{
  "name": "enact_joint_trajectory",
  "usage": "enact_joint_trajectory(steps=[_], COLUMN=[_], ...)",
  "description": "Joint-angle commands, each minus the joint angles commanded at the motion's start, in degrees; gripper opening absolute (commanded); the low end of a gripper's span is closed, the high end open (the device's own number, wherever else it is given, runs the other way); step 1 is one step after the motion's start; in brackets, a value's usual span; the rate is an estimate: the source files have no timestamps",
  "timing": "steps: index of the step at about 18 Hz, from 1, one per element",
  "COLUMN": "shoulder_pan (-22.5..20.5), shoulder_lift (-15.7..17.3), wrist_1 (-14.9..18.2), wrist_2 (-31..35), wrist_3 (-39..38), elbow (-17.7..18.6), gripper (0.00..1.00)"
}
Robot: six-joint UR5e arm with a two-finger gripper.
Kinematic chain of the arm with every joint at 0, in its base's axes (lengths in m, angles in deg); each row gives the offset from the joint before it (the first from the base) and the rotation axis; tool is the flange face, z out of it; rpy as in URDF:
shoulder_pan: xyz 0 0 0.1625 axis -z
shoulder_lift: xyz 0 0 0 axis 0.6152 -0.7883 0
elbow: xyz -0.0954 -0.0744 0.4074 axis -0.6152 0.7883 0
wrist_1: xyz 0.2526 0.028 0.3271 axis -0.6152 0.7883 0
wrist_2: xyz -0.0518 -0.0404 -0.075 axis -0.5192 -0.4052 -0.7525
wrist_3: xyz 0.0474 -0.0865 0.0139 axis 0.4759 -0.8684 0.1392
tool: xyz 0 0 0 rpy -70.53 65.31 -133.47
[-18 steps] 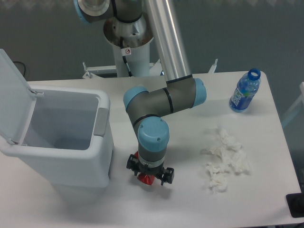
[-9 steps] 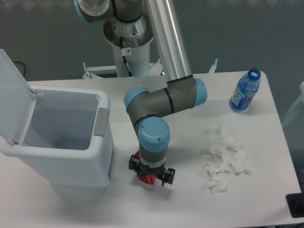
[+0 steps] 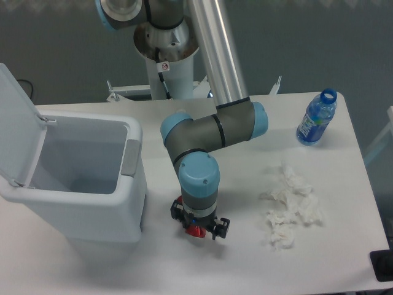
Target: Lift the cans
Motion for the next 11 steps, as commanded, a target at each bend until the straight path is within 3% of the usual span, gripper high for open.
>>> enact_joint_trajectory(steps=[6, 11], shoulder_pan=[0.0, 0.0], shoulder_lift=[0.1, 0.1], wrist_1=[0.0, 0.1], wrist_2=[0.0, 0.0], wrist_3=[0.0, 0.0], elbow=[0.0, 0.0], gripper=[0.7, 0.69])
